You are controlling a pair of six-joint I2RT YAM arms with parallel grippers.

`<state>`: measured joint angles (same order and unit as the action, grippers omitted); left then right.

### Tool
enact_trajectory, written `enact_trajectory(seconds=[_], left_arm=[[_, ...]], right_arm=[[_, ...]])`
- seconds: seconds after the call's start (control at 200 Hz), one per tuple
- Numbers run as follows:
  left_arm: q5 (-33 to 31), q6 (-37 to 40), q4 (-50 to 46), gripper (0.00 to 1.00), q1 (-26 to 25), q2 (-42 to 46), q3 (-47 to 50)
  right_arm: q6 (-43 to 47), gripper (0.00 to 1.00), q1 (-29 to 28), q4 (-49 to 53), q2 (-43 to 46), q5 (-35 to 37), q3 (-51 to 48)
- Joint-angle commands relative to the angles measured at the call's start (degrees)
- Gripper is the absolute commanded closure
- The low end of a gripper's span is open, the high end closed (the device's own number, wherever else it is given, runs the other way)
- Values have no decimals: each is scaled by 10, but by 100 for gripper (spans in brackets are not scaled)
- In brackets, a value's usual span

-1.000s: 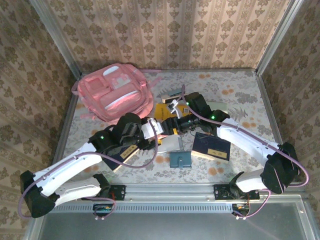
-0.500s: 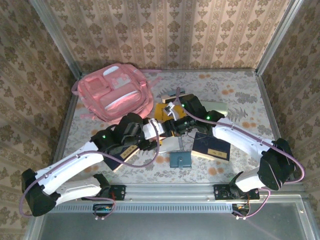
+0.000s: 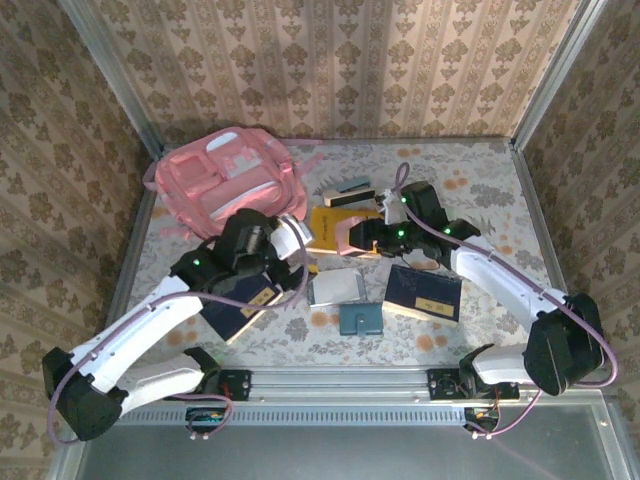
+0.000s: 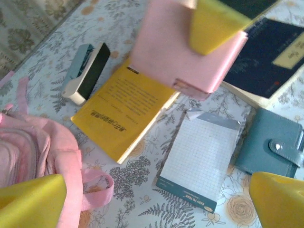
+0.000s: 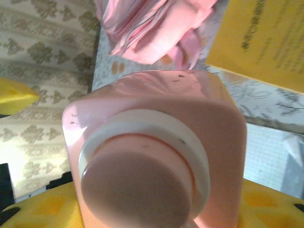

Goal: Pack the student bag

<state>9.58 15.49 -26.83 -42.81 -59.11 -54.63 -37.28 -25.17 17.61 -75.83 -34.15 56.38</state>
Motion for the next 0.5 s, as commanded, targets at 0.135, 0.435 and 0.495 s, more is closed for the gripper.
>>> enact_trajectory(seconds=[0.135, 0.435, 0.495], left_arm=[[57, -133, -23, 0, 113, -52, -67], [107, -176, -65, 4, 301, -254, -200], [61, -141, -85, 6, 314, -297, -233]], right_arm=[[10, 79, 12, 32, 24, 75, -13], [34, 76, 10, 17, 27, 48, -25], [34, 78, 10, 7, 38, 46, -34]])
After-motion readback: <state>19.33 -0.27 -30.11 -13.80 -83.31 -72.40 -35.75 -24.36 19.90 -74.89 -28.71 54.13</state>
